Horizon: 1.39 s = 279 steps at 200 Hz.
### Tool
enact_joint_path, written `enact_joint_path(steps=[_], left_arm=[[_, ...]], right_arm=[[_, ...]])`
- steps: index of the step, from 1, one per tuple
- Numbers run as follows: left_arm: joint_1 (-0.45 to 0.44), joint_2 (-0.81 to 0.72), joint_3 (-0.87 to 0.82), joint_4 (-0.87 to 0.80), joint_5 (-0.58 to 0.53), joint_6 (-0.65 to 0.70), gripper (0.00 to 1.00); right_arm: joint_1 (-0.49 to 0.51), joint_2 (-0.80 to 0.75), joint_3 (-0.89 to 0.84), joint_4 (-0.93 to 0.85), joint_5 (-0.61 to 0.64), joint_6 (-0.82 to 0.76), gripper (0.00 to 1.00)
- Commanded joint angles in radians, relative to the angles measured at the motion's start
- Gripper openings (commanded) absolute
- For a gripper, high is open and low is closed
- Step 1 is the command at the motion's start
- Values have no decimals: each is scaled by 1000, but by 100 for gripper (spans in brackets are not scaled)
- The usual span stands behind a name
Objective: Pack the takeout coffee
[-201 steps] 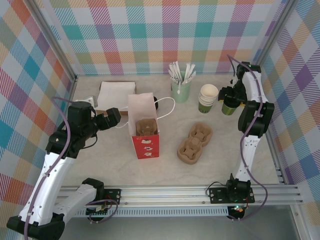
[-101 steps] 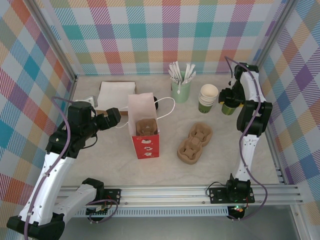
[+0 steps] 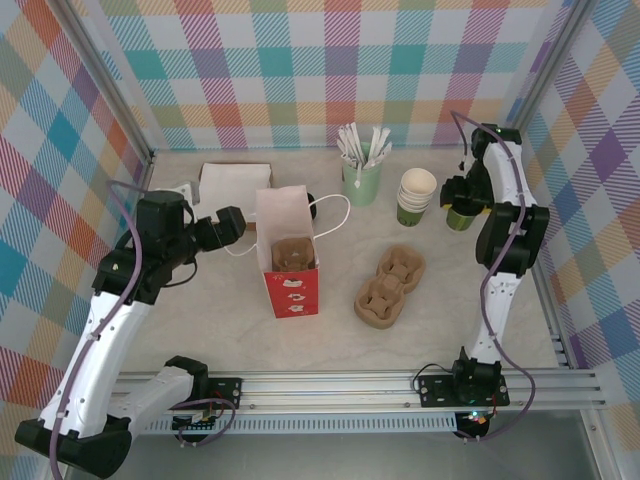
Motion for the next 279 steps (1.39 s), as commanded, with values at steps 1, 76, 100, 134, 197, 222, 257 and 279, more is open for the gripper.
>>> enact_joint_path(steps=[1, 76, 100, 134, 197, 222, 257, 279], left_arm=[[13, 40, 64, 4, 76, 58, 97], [12, 369, 341, -139, 156, 479, 95], [12, 469, 432, -166, 192, 601, 95], [13, 570, 499, -174, 247, 743, 95], [13, 772, 665, -285, 281, 884, 75], [13, 824, 722, -334, 318, 908, 57], [12, 823, 734, -327, 333, 893, 31], [12, 804, 732, -319, 353, 866, 19]], right_arm=[[5, -142, -68, -15, -30, -14, 86], [9, -571, -538, 80, -154, 0, 83], [15, -684, -645, 80, -214, 3, 83], [31, -804, -725, 52, -256, 13, 83], [114, -891, -704, -12, -317, 66, 82], [157, -896, -666, -49, -326, 82, 82], [190, -915, -582, -101, -324, 135, 81], [219, -919, -506, -149, -299, 161, 81]])
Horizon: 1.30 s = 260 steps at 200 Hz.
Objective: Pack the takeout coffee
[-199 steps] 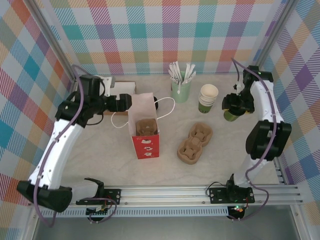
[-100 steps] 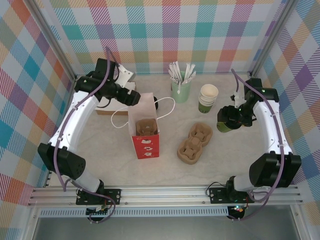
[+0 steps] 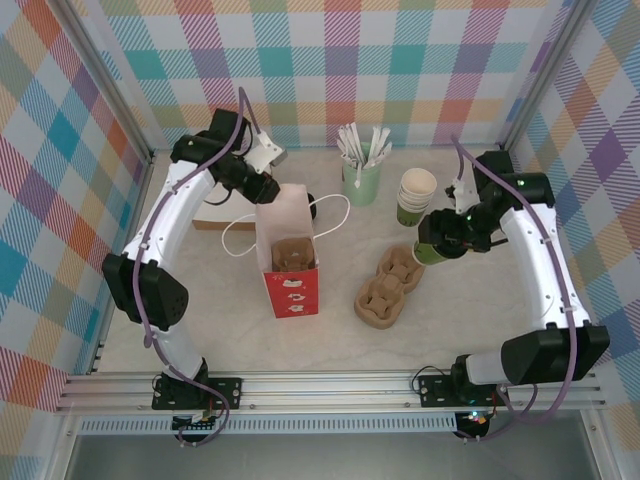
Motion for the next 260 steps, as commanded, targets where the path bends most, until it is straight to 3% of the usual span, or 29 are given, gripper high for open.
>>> enact_joint_path(steps=[1, 46, 115, 146, 190, 260], left_arm=[[13, -38, 24, -20, 47, -18, 18], [8, -88, -8, 19, 92, -85, 5], [-35, -123, -76, 80, 155, -284, 2], [-74, -120, -75, 78, 111, -373, 1], [-95, -128, -47, 43, -35, -516, 0], [-113, -157, -122, 62, -66, -609, 0]], right_arm=[[29, -36, 90, -86, 3, 52, 81], [127, -33, 246, -139, 12, 139, 80], [404, 79, 549, -132, 52, 262, 78], [518, 134, 657, -92, 58, 296, 78], [632, 197, 754, -56, 57, 320, 78], [702, 239, 870, -48, 121, 318, 78]])
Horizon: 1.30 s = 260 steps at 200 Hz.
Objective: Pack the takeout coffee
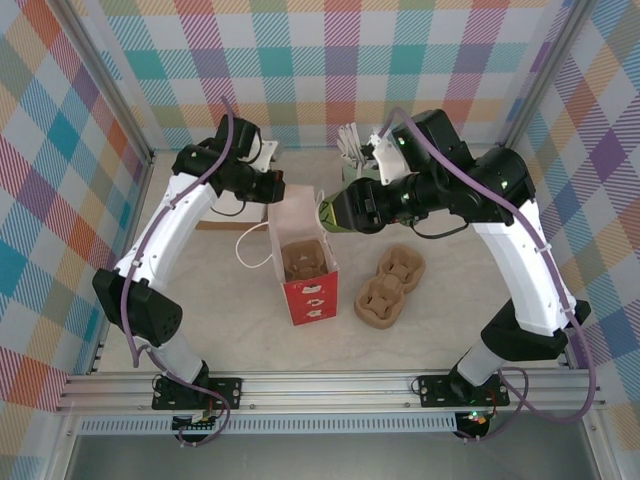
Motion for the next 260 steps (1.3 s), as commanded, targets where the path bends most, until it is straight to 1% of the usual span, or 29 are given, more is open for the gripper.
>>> enact_joint_path(steps=[1, 23, 36, 63, 93, 145, 196, 225, 260], left_arm=[[-14, -46, -30, -2, -21, -53, 0], [-15, -53, -45, -8, -65, -68, 0], [-15, -61, -56, -3, -82, -83, 0], [-21, -76, -78, 36, -57, -133, 0], [-37, -81, -73, 60, -63, -182, 0], [-56, -98, -92, 102, -60, -254, 0], [-71, -120, -161, 134, -62, -271, 0], [-72, -134, -203, 147, -77, -283, 0], [-73, -136, -214, 149, -93, -295, 0]], right_arm=[[9, 0, 50, 12, 45, 7, 78], [9, -15, 68, -3, 124, -5, 78], [9, -23, 68, -7, 142, -6, 78], [18, -6, 65, 12, 70, 11, 77], [56, 44, 65, 31, 33, 13, 77], [105, 144, 65, 15, 41, 31, 77], [124, 234, 57, -81, 84, 42, 77], [132, 253, 11, -108, 68, 52, 77], [147, 263, -38, -122, 34, 54, 75]])
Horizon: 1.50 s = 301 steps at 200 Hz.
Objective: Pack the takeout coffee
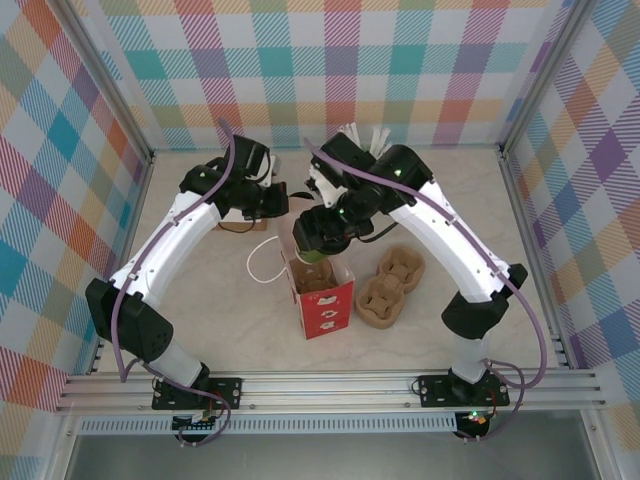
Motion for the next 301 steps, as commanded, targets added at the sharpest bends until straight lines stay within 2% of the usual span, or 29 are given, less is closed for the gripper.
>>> enact_joint_path(steps=[1, 72, 125, 191, 238, 301], left_arm=[[-8, -35, -10, 19, -16, -24, 0], [-8, -42, -17, 21, -15, -40, 0], [-10, -64, -33, 16, -22, -40, 1], [-9, -99, -61, 15, -26, -37, 1], [-10, -99, -81, 15, -52, -55, 1], [-10, -83, -83, 11, -59, -67, 1]], right_arm=[[17, 11, -24, -42, -33, 24, 75], [49, 46, -60, -1, -77, 27, 75], [48, 83, -68, -20, -37, 19, 75], [46, 129, -15, -145, 76, 3, 75], [56, 116, 27, -75, -45, -10, 74], [68, 127, 90, -85, -34, -9, 74]])
